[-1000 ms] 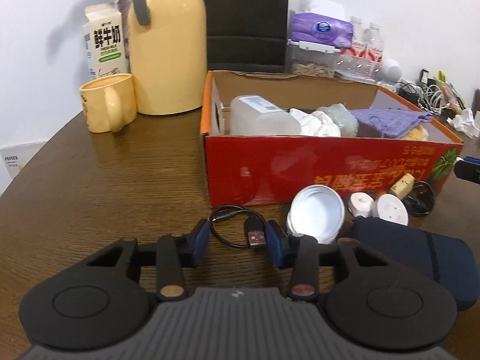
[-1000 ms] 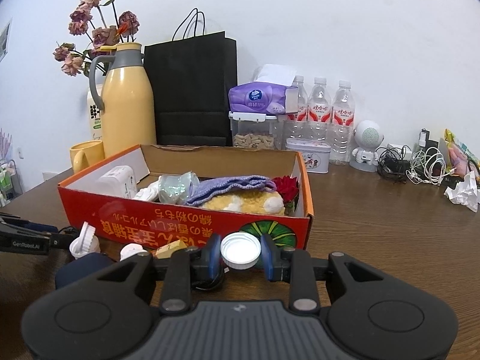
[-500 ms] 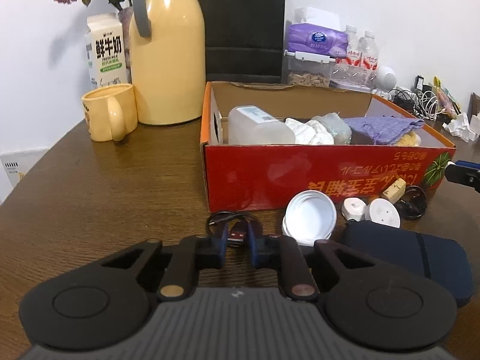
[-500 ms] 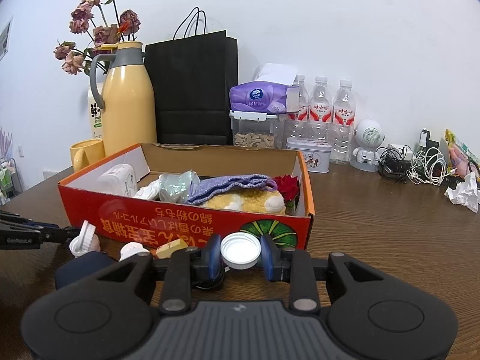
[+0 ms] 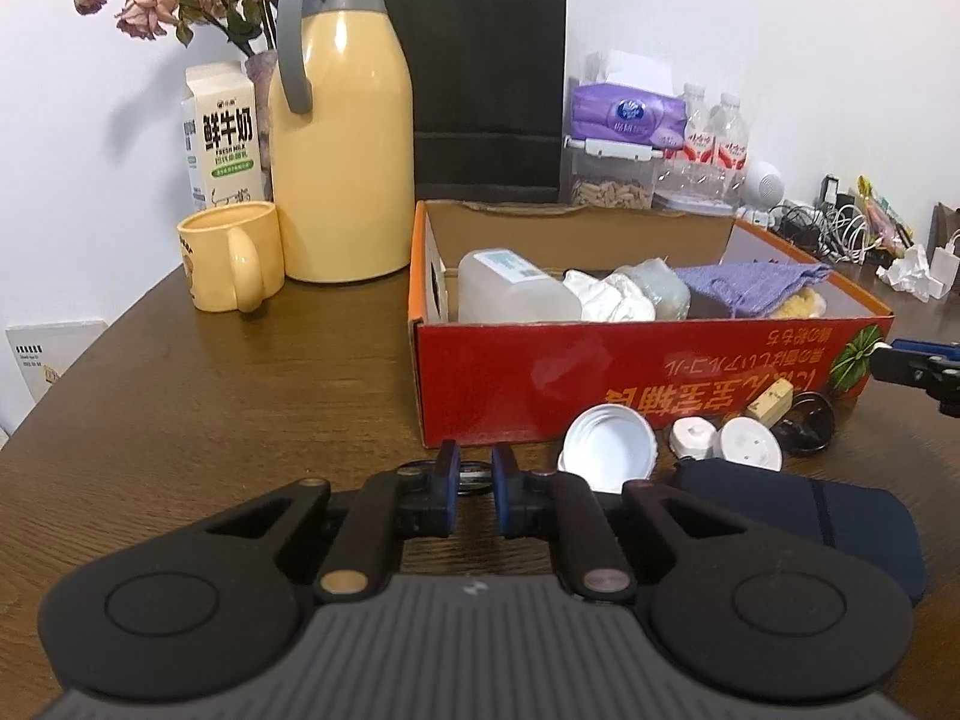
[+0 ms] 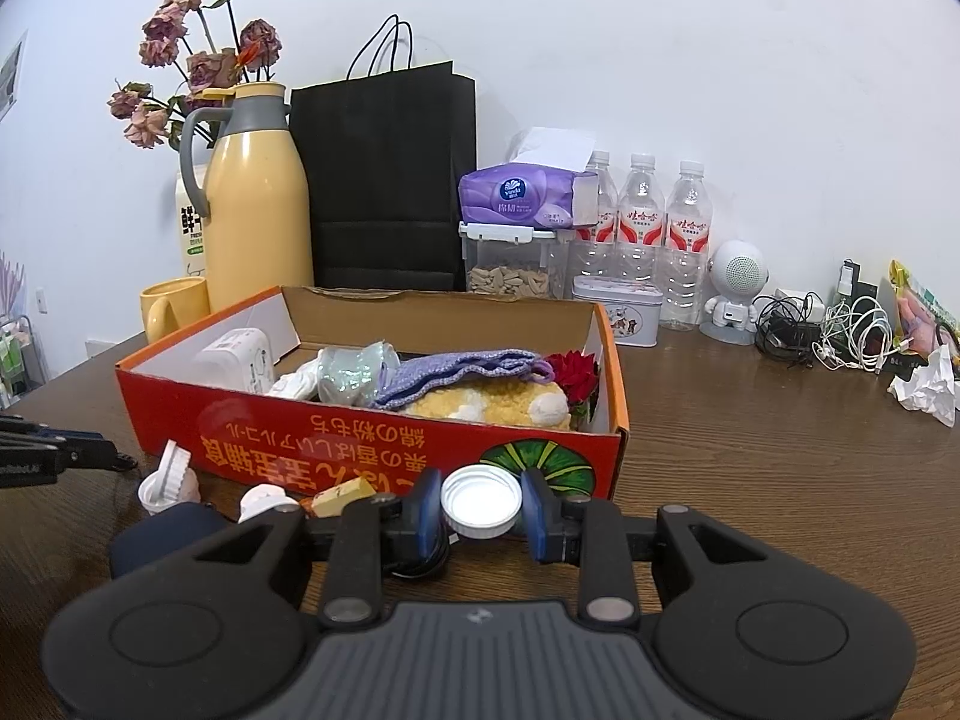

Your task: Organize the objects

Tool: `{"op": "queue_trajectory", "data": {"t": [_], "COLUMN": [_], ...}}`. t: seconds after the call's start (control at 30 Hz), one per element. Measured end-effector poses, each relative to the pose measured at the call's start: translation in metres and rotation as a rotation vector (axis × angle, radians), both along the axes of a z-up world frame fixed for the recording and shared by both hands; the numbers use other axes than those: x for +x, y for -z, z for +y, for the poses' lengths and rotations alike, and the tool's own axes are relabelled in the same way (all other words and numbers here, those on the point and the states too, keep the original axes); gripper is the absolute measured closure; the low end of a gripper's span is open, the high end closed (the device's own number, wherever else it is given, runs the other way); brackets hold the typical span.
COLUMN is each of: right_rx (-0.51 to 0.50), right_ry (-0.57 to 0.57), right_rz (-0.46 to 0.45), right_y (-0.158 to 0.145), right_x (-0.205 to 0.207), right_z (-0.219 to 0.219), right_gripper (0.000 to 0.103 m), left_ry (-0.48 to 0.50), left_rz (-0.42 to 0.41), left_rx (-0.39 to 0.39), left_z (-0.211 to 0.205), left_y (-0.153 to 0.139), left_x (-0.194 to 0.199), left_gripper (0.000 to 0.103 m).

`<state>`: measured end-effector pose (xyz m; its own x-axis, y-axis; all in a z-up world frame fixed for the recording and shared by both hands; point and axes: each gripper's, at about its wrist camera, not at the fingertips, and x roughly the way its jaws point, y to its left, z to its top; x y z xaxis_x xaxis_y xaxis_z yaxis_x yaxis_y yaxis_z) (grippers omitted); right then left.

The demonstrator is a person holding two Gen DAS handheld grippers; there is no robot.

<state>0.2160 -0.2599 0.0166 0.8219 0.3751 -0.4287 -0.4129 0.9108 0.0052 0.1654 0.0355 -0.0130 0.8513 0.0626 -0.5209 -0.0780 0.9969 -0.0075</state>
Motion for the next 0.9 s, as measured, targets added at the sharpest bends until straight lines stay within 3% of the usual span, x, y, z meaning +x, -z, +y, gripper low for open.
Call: {"op": "queue_trajectory", "data": {"t": [0.23, 0.47, 0.67, 0.9], "right_rx": [0.007, 0.028, 0.001, 0.034], "right_ry": [-0.004, -0.041, -0.063, -0.053], "right_rz": [-0.012, -0.088, -0.149, -0.16], "right_y": [-0.003, -0.027, -0.054, -0.07], "right_x": [-0.002, -0.009, 0.009, 0.051], "right_z": [0.0, 0.003, 0.019, 0.049], "right_gripper": [0.076, 0.076, 0.076, 0.076], "left_ry": [0.014, 0.086, 0.145, 0.125], "left_rz": [-0.073, -0.196, -0.291, -0.31], "left_rx": [-0.018, -0.001, 0.032, -0.025], "left_z": [-0.005, -0.024, -0.048, -0.063], "left_y": [-0.015, -0.057, -0.09, -0.098], "left_x": [-0.018, -0.023, 0.003, 0.061], "left_gripper": [0.091, 0.091, 0.091, 0.091]}}
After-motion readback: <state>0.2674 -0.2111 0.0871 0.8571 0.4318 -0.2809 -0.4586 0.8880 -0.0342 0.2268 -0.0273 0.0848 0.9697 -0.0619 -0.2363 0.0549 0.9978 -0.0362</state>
